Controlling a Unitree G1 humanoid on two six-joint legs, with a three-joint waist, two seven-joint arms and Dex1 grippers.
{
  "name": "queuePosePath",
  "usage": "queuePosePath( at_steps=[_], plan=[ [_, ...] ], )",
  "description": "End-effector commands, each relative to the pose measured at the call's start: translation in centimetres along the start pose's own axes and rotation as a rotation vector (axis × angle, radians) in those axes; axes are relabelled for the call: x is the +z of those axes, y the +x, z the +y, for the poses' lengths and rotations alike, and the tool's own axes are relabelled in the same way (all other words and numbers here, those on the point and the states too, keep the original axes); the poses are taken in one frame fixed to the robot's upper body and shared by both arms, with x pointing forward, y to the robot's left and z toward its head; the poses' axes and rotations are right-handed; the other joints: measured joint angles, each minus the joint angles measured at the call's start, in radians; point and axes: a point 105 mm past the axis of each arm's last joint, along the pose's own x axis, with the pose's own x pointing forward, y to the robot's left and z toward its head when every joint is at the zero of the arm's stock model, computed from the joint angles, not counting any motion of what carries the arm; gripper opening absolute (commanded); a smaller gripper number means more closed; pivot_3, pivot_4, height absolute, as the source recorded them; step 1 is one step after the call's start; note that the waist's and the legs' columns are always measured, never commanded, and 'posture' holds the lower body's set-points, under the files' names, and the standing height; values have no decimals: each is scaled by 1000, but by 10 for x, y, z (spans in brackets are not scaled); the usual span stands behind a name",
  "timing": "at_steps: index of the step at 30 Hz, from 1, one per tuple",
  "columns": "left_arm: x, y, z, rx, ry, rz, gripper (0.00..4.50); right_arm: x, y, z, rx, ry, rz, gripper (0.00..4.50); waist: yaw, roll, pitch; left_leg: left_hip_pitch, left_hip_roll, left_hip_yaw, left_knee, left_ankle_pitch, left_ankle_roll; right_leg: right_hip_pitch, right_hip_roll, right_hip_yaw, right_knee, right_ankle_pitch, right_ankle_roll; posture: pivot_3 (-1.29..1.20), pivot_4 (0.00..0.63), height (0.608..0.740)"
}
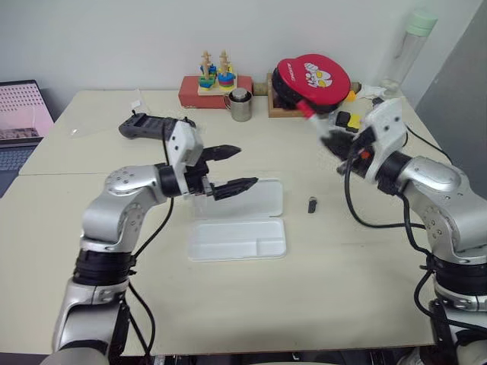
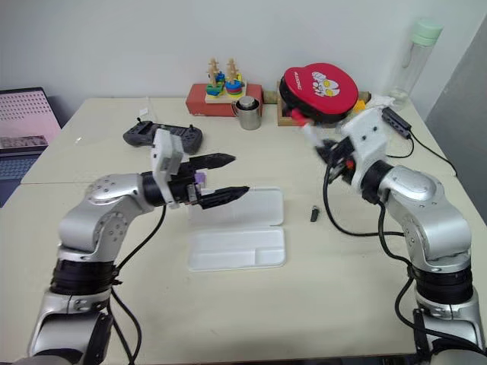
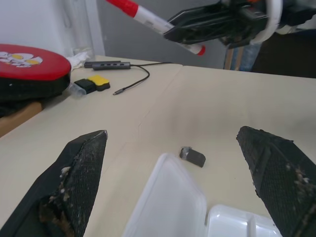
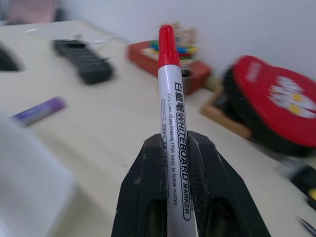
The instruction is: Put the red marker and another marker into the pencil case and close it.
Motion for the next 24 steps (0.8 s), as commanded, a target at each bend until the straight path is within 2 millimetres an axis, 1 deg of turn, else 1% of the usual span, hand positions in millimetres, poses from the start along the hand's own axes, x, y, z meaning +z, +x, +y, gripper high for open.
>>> queuePosePath(
  at_steps=[1, 3, 7, 10, 13, 17, 20, 23, 24],
  plan=[
    [6, -23, 0, 51, 33, 1, 4500, -4, 11, 26, 261, -135, 43, 275, 2, 0, 0, 0, 0, 0, 0, 0, 0, 0, 0, 0, 0, 0, 0, 0, 150, 740],
    [1, -33, -1, 74, 40, 26, 4500, -15, 21, 29, 338, -188, 90, 275, 5, 0, 0, 0, 0, 0, 0, 0, 0, 0, 0, 0, 0, 0, 0, 0, 150, 740],
    [-10, -42, -11, 59, 17, 81, 4500, -30, 37, 35, 437, -269, 137, 275, 13, -1, 0, 0, 0, 0, 0, 0, 0, 0, -1, -1, -1, 0, 0, 0, 150, 740],
    [-16, -45, -13, 64, 17, 106, 4500, -40, 46, 50, 535, -323, 174, 275, 19, -1, 0, -1, 0, -1, 0, 0, 0, -1, -2, -1, -1, 0, 0, 0, 150, 740],
    [-13, -44, -10, 78, 19, 97, 4500, -41, 51, 65, 597, -331, 172, 275, 24, -1, 0, -1, -1, -1, 0, 0, 0, -1, -3, -2, -2, 0, 0, 0, 150, 740],
    [-13, -39, -6, 98, 25, 81, 4500, -42, 59, 81, 630, -328, 169, 275, 24, -1, 0, -1, -1, -2, 0, 0, 0, -1, -3, -2, -1, 0, 0, 0, 150, 740],
    [-14, -35, -4, 113, 13, 71, 4500, -45, 63, 86, 632, -321, 176, 275, 23, -1, 0, -1, -1, -1, 0, 0, 0, -1, -3, -2, -1, 0, 0, 0, 150, 740],
    [-17, -35, 4, 169, -12, 64, 4500, -47, 68, 90, 631, -304, 188, 275, 22, -1, 0, -1, -1, -1, 0, 0, 0, -1, -3, -2, -1, 0, 0, 0, 150, 740],
    [-17, -35, 6, 188, -23, 59, 4500, -47, 70, 91, 630, -299, 191, 625, 22, -1, 0, -1, -1, -1, 0, 0, 0, -1, -3, -2, -1, 0, 0, 0, 150, 740]
  ],
)
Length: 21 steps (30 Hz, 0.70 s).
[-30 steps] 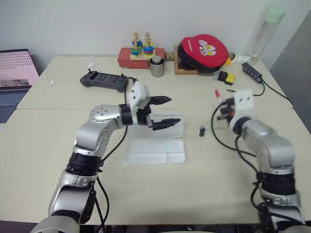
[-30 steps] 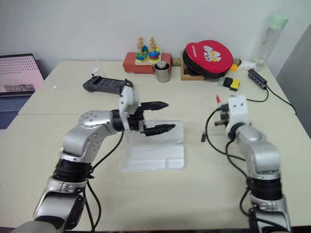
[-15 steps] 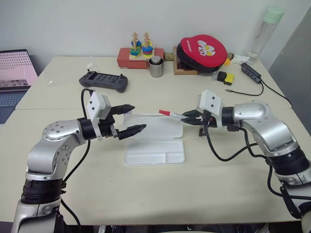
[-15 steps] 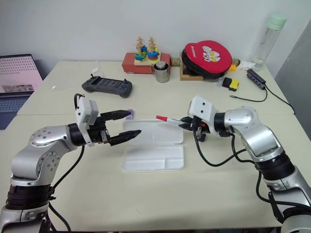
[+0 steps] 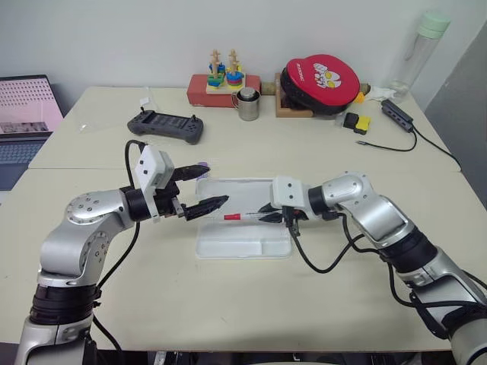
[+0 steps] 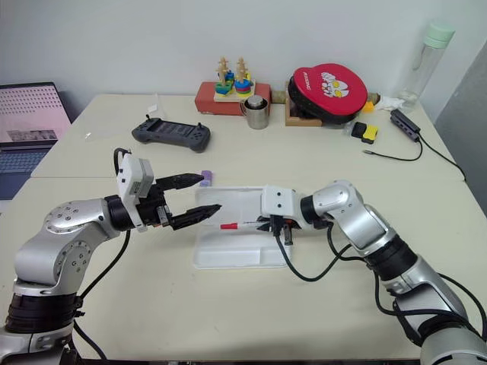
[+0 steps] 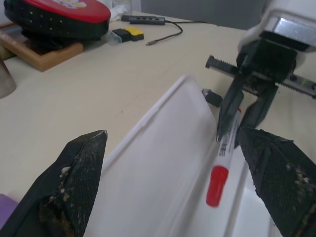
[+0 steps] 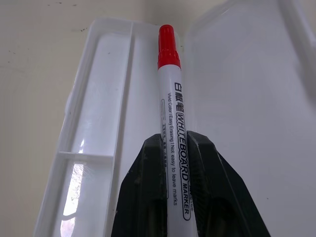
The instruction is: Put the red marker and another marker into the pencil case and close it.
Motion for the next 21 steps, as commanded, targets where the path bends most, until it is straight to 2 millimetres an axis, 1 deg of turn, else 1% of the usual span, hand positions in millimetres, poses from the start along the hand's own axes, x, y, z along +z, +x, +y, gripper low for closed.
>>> queuePosePath(
  at_steps=[1, 2, 4, 7, 10, 11, 13, 15, 16, 17, 19, 21],
  plan=[
    [5, 1, 10, 65, -7, -23, 4500, 8, 3, -4, -17, -20, -1, 976, 0, 0, 0, 0, 0, 0, 0, 0, 0, 0, 0, 0, 0, 0, 0, 0, 150, 740],
    [6, 0, 12, 84, -20, -32, 4500, 9, 4, -2, -11, -16, -4, 1030, 0, 0, 0, 0, 0, 0, 0, 0, 0, 0, 0, 0, 0, 0, 0, 0, 150, 740],
    [7, 0, 15, 108, -33, -44, 4500, 10, 6, 0, -3, -13, -9, 1490, 0, 0, 0, 0, 0, 0, 0, 0, 0, 0, 0, 0, 0, 0, 0, 0, 150, 740],
    [10, 2, 22, 154, -59, -68, 4500, 13, 7, 0, 0, -8, -24, 2315, 0, 0, 0, 0, 0, 0, 0, 0, 0, 0, 0, 0, 0, 0, 0, 0, 150, 740],
    [12, 1, 34, 228, -66, -82, 4500, 19, 4, -1, -2, -3, -50, 2952, -1, 0, 0, 0, 0, 0, 0, 0, 0, 0, 0, 0, 0, 0, 0, 0, 150, 740],
    [12, 0, 42, 275, -73, -88, 4500, 25, 1, -2, -4, 8, -81, 3107, -1, 0, 0, 0, 0, 0, 0, 0, 0, 0, 0, 0, 0, 0, 0, 0, 150, 740],
    [13, -3, 56, 358, -86, -97, 4500, 46, -8, -6, -10, 50, -189, 3556, -1, 0, 0, 0, 0, 0, 0, 0, 0, 0, 0, 0, 0, 0, 0, 0, 150, 740],
    [10, -5, 71, 450, -105, -84, 4500, 67, -20, -14, -41, 85, -294, 4069, -1, 0, 0, 0, 0, -1, 1, 0, 0, 0, 0, 0, 1, 0, 0, 0, 150, 740],
    [6, -5, 77, 485, -121, -68, 4500, 73, -24, -19, -69, 90, -320, 4316, -1, 0, 0, 0, 0, -1, 1, 0, 0, -1, 0, -1, 1, 0, 0, 0, 150, 740],
    [1, -4, 80, 505, -126, -40, 4500, 78, -28, -26, -112, 87, -339, 4489, -1, 0, 0, 0, 0, -1, 1, 0, 0, -1, 0, -1, 1, 0, 0, 0, 150, 740],
    [-9, 1, 80, 510, -123, 12, 4500, 83, -33, -36, -174, 90, -356, 4489, -1, 0, 0, 0, -1, -1, 1, 0, 0, -1, 0, -1, 1, 0, 0, 0, 150, 740],
    [-17, 5, 80, 511, -139, 46, 4500, 87, -37, -40, -197, 93, -370, 4489, -2, 0, 0, 0, -1, -1, 0, 0, 0, -1, 0, -1, 1, 0, 0, 0, 150, 740]
  ],
)
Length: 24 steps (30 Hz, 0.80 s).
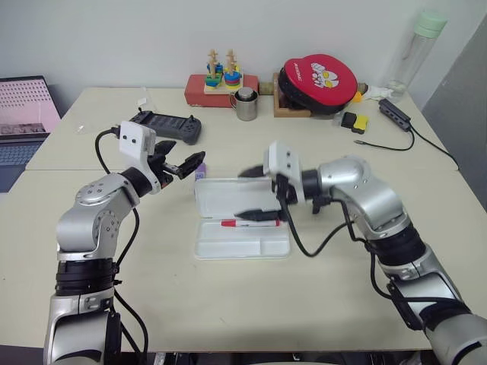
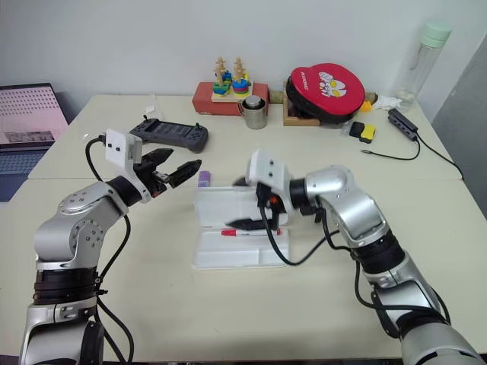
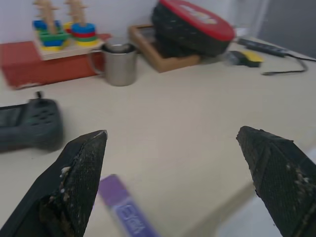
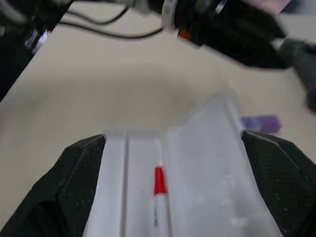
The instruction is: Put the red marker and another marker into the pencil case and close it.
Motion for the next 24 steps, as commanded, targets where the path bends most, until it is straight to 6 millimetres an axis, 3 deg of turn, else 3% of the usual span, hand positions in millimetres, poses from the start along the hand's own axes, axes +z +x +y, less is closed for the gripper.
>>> queuePosePath(
  at_steps=[1, 5, 12, 20, 24],
  plan=[
    [-12, 9, -1, 20, 6, 70, 4500, 22, -8, -10, -73, -22, -70, 4489, 0, 0, 0, 0, 0, 0, 0, 0, 0, 0, 0, 0, 0, 0, 0, 0, 150, 740],
    [-30, 17, 3, 56, -3, 164, 4500, 32, -13, -14, -114, -25, -103, 4489, 1, 0, 0, -1, -1, 0, 0, 0, 0, 0, -1, 0, 0, 0, 0, 0, 150, 740],
    [-37, 25, 6, 63, 3, 205, 4500, 38, -17, -16, -145, -19, -119, 4489, -2, 0, 0, 0, -1, 0, 0, 0, 0, -1, -1, 0, 1, 0, 0, 0, 150, 740],
    [0, 27, -2, 8, -21, 27, 4500, 31, -16, -14, -147, -2, -103, 4489, -2, 0, 0, -1, -1, 0, 0, 0, 0, -1, -1, 0, 1, 0, 0, 0, 150, 740],
    [1, 24, 8, 56, -42, 33, 4500, 30, -16, -14, -150, 1, -103, 4489, -2, 0, 0, -1, -1, 0, 0, 0, 0, -1, -2, 0, 1, 0, 0, 0, 150, 740]
  ],
)
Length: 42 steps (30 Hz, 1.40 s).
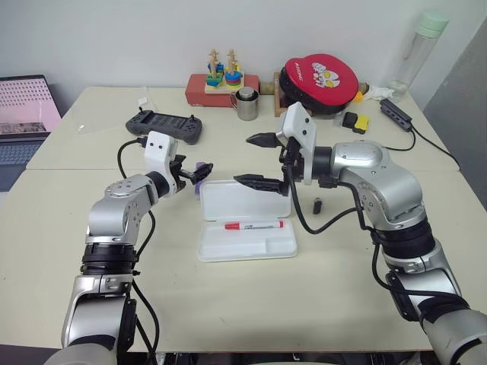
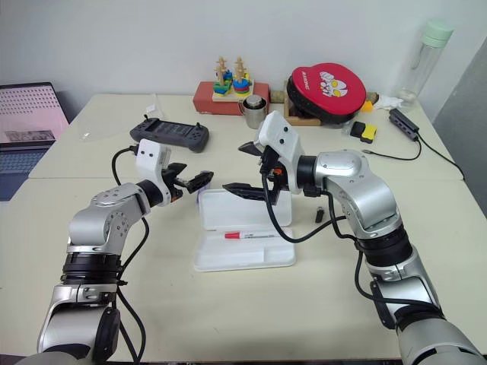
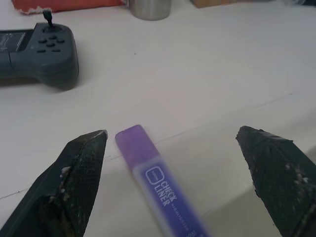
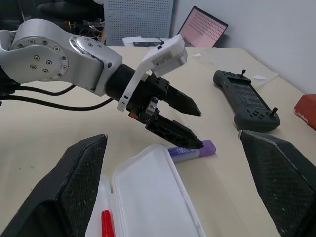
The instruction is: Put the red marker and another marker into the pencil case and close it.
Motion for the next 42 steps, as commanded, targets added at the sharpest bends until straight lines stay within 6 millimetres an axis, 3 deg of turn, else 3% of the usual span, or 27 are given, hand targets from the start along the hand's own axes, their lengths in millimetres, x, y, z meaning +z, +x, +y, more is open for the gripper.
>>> queuePosePath(
  at_steps=[1, 6, 17, 21, 26, 27, 29, 30, 35, 42],
  plan=[
    [23, -6, 11, 47, 10, -69, 4500, 12, -2, 3, 4, -34, -40, 4489, 0, 0, 0, 0, 0, 0, 0, 0, 0, 0, 0, 0, 0, 0, 0, 0, 150, 740],
    [9, -1, 22, 107, -22, 15, 4500, 13, -2, 3, 1, -32, -41, 4489, -1, 0, 0, 0, 0, 0, 0, 0, 0, 0, 0, 0, 0, 0, 0, 0, 150, 740],
    [-21, 29, 9, 32, 5, 202, 4500, 12, -3, 3, -18, -20, -42, 4489, 0, 0, 0, 0, -1, 0, 0, 0, 0, 0, 0, 0, 0, 0, 0, 0, 150, 740],
    [-34, 32, 5, 15, -3, 263, 4500, 12, -5, 3, -24, -18, -41, 4489, -5, 0, 0, 0, -1, 0, 0, 0, 0, -1, 0, 0, 1, 0, 0, 0, 150, 740],
    [-51, 27, 14, 65, -17, 330, 4500, 15, -8, 6, -5, -9, -53, 4489, -7, 0, 0, 0, -1, 1, 0, 0, 0, -2, 0, 1, 3, 0, 0, 0, 150, 740],
    [-52, 26, 15, 71, -17, 332, 4142, 16, -8, 7, 0, -5, -59, 4500, -7, 0, 0, 0, -1, 1, 0, 0, 0, -3, 0, 1, 4, 0, 0, 0, 150, 740],
    [-53, 25, 17, 78, -18, 329, 3968, 18, -9, 7, 2, 0, -68, 4500, -7, 0, 0, 0, -1, 2, 0, 0, 0, -4, -1, 1, 6, 0, 0, 0, 150, 740],
    [-53, 25, 17, 82, -15, 328, 3596, 18, -8, 7, 1, 2, -68, 4500, -7, 0, 0, 0, -1, 3, 1, 0, 0, -5, -1, 1, 8, 0, 0, 0, 150, 740],
    [-53, 24, 21, 106, -23, 323, 2817, 18, -8, 5, -4, 4, -69, 4500, -7, 0, 0, -1, -2, 4, 1, 0, 0, -8, -2, 2, 11, 0, 0, 0, 150, 740],
    [-52, 20, 32, 163, -34, 309, 1369, 18, -9, 0, -23, 7, -72, 4500, -7, 0, 0, -2, -2, 6, 1, 0, 0, -11, -3, 2, 12, 0, 0, 0, 150, 740]
  ],
)
